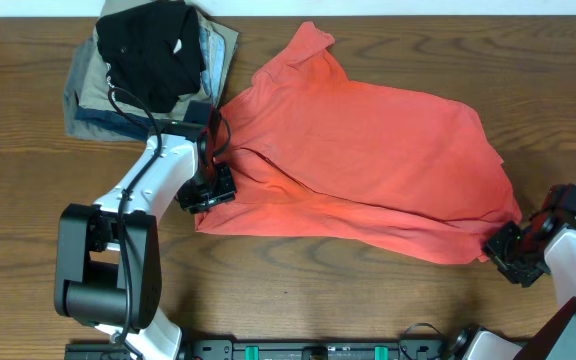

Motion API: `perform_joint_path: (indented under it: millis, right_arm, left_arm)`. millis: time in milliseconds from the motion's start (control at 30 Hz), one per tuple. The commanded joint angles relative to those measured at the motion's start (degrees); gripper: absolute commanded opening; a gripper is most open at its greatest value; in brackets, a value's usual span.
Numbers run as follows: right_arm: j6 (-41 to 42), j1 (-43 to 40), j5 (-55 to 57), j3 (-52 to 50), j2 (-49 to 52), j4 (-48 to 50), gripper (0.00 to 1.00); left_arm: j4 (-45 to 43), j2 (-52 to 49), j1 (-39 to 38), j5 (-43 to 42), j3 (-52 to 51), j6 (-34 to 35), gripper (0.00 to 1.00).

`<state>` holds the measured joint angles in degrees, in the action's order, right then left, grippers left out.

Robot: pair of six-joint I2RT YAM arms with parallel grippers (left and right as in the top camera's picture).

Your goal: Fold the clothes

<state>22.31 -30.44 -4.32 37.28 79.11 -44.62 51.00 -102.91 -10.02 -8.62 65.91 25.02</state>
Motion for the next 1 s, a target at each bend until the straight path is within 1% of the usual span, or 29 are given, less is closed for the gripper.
perform_joint_path:
  millis: [0,133,400,533,600,700,867,967]
  right_arm:
    - [-0.1,0.9,-1.1,-1.7,0.4,1.2,0.38]
    - [-0.1,1.0,-1.3,-3.7,0.5,3.4,0.36]
    - [-0.1,1.0,-2.6,-3.8,0.6,4.5,0.33]
    - [0.0,1.0,-2.9,-3.8,0.6,4.8,0.34]
    - [0.0,1.0,-4.3,-3.8,0.6,5.3,0.4]
    - [0.0,1.4,-5.4,-3.8,0.7,5.9,0.4]
    - [0.0,1.6,-5.0,-4.0,0.7,6.1,0.33]
    - [0.0,1.6,-5.0,-4.3,0.8,6.1,0.24]
  left_arm:
    - [0.3,-0.6,0.0,0.7,-0.2,-1.0,0.41]
    - [0.3,-0.6,0.0,0.7,-0.2,-1.0,0.41]
    - [0.4,-0.6,0.0,0.7,-0.2,-1.0,0.41]
    - [0.4,-0.6,0.0,0.7,-0.2,-1.0,0.41]
    - [0.4,-0.6,0.0,0.7,-0.2,-1.0,0.41]
    - [0.3,-0.6,0.0,0.7,-0.2,-1.0,0.41]
    - [0.4,-0.6,0.0,0.7,-0.2,-1.0,0.41]
    - [0.3,-0.6,0.0,0.7,-0.2,-1.0,0.41]
